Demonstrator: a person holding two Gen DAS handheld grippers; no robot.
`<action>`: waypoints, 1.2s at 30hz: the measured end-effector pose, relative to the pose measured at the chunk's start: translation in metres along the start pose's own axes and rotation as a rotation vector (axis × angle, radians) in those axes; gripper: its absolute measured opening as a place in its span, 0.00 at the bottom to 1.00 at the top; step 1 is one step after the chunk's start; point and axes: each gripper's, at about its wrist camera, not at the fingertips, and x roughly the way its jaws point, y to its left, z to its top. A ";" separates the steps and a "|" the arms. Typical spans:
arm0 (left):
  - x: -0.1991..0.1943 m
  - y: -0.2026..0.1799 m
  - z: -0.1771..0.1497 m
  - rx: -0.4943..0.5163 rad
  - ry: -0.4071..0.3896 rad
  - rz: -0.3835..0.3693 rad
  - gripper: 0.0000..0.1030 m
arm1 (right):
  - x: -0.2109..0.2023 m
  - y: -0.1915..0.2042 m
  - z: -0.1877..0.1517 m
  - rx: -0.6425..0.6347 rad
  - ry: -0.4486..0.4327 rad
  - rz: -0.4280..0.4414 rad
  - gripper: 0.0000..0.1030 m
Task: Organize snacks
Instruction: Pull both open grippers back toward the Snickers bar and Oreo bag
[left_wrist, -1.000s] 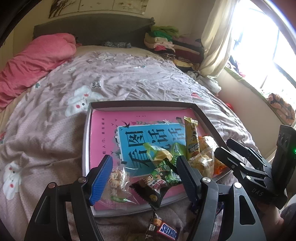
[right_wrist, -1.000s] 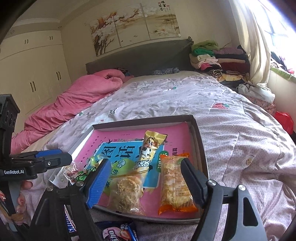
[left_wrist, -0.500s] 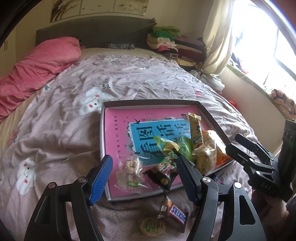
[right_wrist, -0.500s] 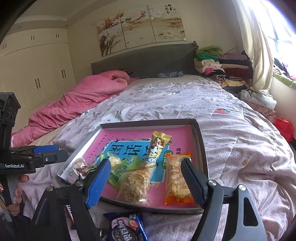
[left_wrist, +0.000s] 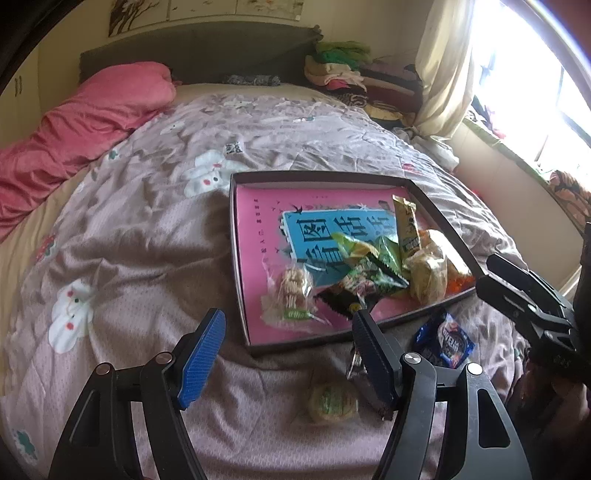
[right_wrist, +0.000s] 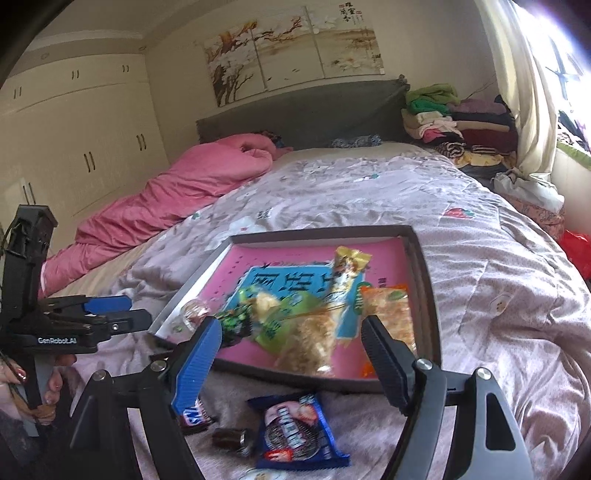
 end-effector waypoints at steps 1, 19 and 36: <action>-0.001 -0.001 -0.002 0.008 0.002 0.004 0.71 | -0.001 0.004 -0.002 -0.009 0.008 0.007 0.75; -0.004 -0.014 -0.031 0.058 0.081 -0.023 0.71 | 0.002 0.038 -0.033 -0.074 0.159 0.031 0.75; 0.008 -0.025 -0.046 0.092 0.149 -0.029 0.71 | 0.007 0.056 -0.049 -0.114 0.237 0.053 0.75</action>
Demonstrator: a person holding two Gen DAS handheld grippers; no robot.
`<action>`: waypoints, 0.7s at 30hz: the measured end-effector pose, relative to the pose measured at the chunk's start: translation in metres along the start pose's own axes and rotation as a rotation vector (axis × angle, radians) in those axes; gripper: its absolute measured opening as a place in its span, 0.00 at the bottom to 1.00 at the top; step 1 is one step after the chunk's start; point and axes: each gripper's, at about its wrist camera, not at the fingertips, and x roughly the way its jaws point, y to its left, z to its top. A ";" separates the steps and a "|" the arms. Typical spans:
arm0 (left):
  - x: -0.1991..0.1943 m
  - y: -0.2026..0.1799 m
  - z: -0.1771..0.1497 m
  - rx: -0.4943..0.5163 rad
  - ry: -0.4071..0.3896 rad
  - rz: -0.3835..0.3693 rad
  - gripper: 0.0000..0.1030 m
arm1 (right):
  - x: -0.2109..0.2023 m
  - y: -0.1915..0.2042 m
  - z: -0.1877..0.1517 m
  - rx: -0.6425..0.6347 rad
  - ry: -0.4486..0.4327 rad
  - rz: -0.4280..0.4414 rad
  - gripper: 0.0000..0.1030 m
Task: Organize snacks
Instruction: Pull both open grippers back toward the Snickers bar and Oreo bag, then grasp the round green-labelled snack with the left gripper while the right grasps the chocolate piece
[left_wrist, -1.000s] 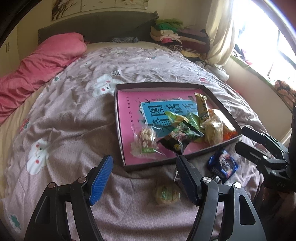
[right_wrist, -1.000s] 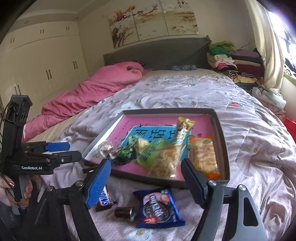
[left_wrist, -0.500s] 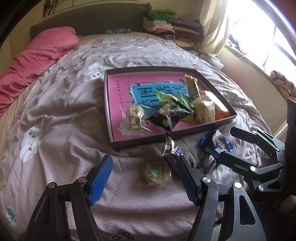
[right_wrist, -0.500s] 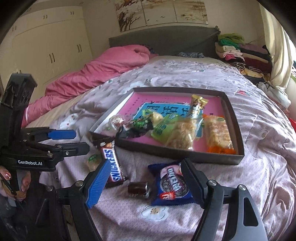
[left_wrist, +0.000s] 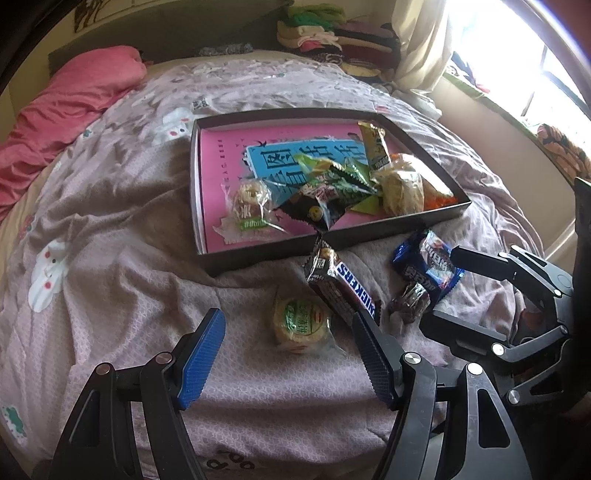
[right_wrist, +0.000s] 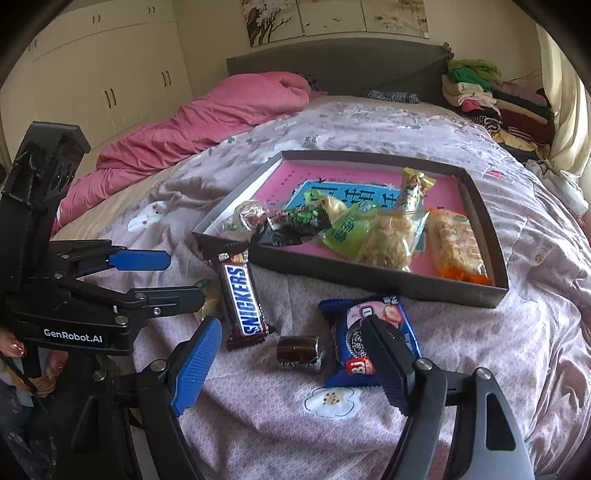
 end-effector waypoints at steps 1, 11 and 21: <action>0.001 0.001 -0.001 -0.004 0.002 -0.002 0.71 | 0.001 0.001 0.000 -0.002 0.004 0.002 0.75; 0.008 0.004 -0.002 -0.024 0.020 -0.003 0.71 | 0.013 0.002 -0.005 -0.008 0.056 0.014 0.74; 0.020 0.003 -0.004 -0.025 0.049 0.005 0.71 | 0.028 0.007 -0.007 -0.040 0.089 -0.004 0.62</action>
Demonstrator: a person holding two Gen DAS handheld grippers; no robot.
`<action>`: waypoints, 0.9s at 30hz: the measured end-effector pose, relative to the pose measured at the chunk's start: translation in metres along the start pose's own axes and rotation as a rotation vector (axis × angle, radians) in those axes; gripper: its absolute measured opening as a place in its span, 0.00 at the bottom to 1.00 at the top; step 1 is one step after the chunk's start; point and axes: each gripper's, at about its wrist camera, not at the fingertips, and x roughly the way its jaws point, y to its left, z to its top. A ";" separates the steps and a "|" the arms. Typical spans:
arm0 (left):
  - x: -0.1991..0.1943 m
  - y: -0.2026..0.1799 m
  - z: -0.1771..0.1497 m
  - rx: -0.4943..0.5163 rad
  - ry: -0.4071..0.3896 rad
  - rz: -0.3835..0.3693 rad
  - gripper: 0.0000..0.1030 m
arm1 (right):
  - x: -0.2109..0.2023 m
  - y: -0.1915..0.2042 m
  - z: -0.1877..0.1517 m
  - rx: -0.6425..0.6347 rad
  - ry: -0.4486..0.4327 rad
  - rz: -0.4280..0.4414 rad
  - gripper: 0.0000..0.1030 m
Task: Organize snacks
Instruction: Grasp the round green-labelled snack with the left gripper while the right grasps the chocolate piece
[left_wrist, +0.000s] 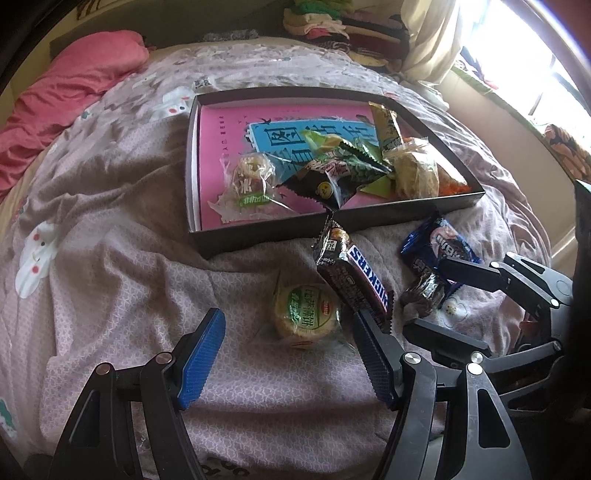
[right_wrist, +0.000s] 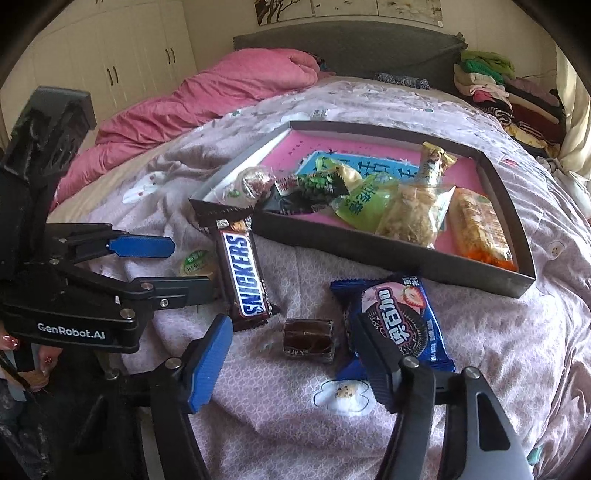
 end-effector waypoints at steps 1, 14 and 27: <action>0.001 0.000 0.000 0.000 0.001 0.000 0.71 | 0.000 0.001 0.000 -0.005 -0.001 0.001 0.61; 0.009 0.004 0.003 -0.017 0.005 -0.023 0.71 | 0.015 0.002 -0.001 -0.027 0.029 -0.022 0.48; 0.023 0.008 0.003 -0.038 0.003 -0.048 0.64 | 0.016 0.003 0.002 -0.057 0.025 -0.054 0.35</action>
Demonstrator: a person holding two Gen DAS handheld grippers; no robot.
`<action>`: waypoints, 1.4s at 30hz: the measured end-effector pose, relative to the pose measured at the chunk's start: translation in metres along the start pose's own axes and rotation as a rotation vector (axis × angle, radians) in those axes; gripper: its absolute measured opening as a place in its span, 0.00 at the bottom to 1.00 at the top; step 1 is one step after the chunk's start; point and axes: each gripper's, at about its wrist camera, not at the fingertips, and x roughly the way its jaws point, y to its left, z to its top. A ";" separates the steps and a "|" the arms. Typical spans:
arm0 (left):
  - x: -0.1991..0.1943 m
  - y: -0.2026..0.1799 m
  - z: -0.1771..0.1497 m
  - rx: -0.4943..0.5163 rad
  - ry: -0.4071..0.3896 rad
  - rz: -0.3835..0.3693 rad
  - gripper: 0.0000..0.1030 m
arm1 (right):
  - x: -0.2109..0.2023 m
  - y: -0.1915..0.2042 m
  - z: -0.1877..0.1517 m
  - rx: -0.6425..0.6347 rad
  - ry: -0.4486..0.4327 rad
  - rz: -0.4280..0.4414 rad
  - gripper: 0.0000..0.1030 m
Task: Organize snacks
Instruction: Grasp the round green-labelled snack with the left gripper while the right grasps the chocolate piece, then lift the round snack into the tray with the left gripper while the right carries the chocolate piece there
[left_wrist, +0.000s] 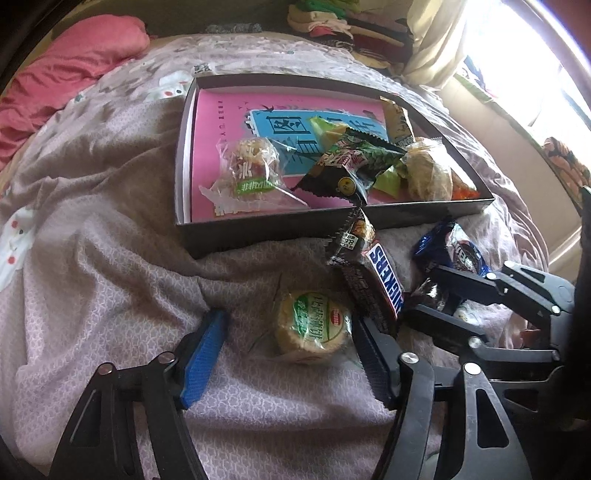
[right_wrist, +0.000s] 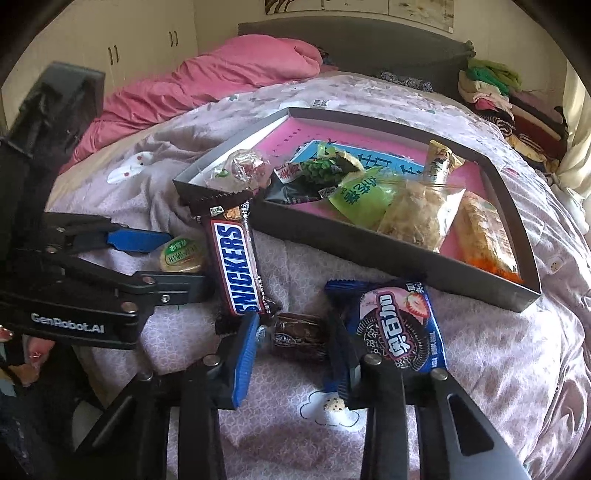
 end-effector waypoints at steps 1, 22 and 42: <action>0.000 -0.001 0.000 0.005 -0.003 0.004 0.62 | -0.002 0.000 0.000 0.001 -0.010 0.004 0.35; -0.050 0.018 0.004 -0.051 -0.101 0.019 0.46 | -0.039 -0.006 0.012 0.050 -0.156 0.076 0.35; -0.069 0.000 0.030 -0.048 -0.188 0.019 0.46 | -0.056 -0.045 0.018 0.131 -0.253 0.034 0.35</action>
